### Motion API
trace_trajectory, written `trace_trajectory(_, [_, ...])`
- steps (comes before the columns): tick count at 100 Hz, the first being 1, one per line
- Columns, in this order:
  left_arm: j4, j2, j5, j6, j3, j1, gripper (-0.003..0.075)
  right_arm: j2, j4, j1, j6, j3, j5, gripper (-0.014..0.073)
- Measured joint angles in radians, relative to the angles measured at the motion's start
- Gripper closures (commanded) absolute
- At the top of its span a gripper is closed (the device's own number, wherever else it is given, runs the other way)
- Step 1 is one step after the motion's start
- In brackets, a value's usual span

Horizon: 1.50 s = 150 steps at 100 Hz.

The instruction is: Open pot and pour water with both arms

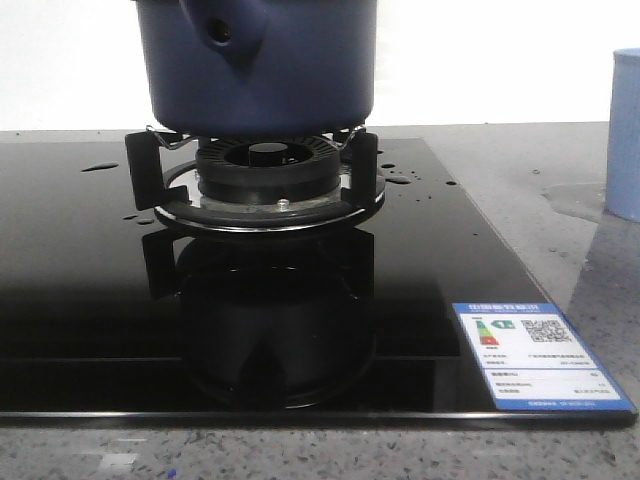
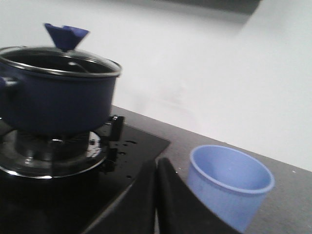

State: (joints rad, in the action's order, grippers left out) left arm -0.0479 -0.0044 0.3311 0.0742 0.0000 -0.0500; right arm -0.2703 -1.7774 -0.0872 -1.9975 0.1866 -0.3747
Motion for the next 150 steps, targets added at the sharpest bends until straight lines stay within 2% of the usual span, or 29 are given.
trace_trajectory(37, [0.000,0.000,0.000,0.000,0.000,0.000,0.0739,0.000,-0.033,0.000,-0.029,-0.006,0.217,0.0664])
trace_trajectory(44, [0.000,0.000,0.000,0.000,0.000,0.000,0.0739,0.000,-0.015,0.000,0.005,-0.008,0.250,0.0664])
trace_trajectory(51, [0.000,0.000,0.000,0.000,0.000,0.000,0.0739,0.000,0.100,0.000,0.140,-0.008,0.278,0.0664])
trace_trajectory(56, [0.000,0.000,0.000,0.000,0.000,0.000,0.0739,0.000,0.231,0.000,0.313,-0.008,0.293,0.0664])
trace_trajectory(65, [0.000,0.000,0.000,0.000,0.000,0.000,0.0739,0.000,0.585,0.000,0.648,-0.008,0.298,0.0664])
trace_trajectory(70, [0.000,0.000,0.000,0.000,0.000,0.000,0.0739,0.000,0.802,0.000,0.907,-0.008,0.287,0.0664])
trace_trajectory(72, [0.000,0.000,0.000,0.000,0.000,0.000,0.0739,0.000,0.896,0.000,0.974,-0.008,0.277,0.0664])
trace_trajectory(77, [0.000,0.000,0.000,0.000,0.000,0.000,0.0739,0.000,1.140,0.000,1.234,-0.008,0.238,0.0664])
trace_trajectory(84, [0.000,0.000,0.000,0.000,0.000,0.000,0.0739,0.000,1.421,-0.002,1.534,-0.008,0.154,0.0664])
trace_trajectory(91, [0.000,0.000,0.000,0.000,0.000,0.000,0.0739,0.000,1.640,-0.006,1.765,-0.010,0.072,0.0664])
trace_trajectory(96, [0.000,0.000,0.000,0.000,0.000,0.000,0.0739,0.000,1.749,-0.010,1.878,-0.022,0.044,0.0664])
trace_trajectory(103, [0.000,0.000,0.000,0.000,0.000,0.000,0.0739,0.011,1.836,-0.022,1.984,-0.053,0.050,0.0664])
trace_trajectory(110, [0.000,0.000,0.000,0.000,0.000,0.000,0.0739,0.035,1.871,-0.043,2.046,-0.107,0.117,0.0664])
trace_trajectory(120, [0.000,0.000,0.000,0.000,0.000,0.000,0.0739,0.086,1.888,-0.076,2.080,-0.187,0.248,0.0664])
trace_trajectory(129, [0.000,0.000,0.000,0.000,0.000,0.000,0.0739,0.133,1.888,-0.085,2.091,-0.196,0.285,0.0664])
trace_trajectory(150, [0.000,0.000,0.000,0.000,0.000,0.000,0.0739,0.211,1.885,-0.089,2.093,-0.196,0.168,0.0664])
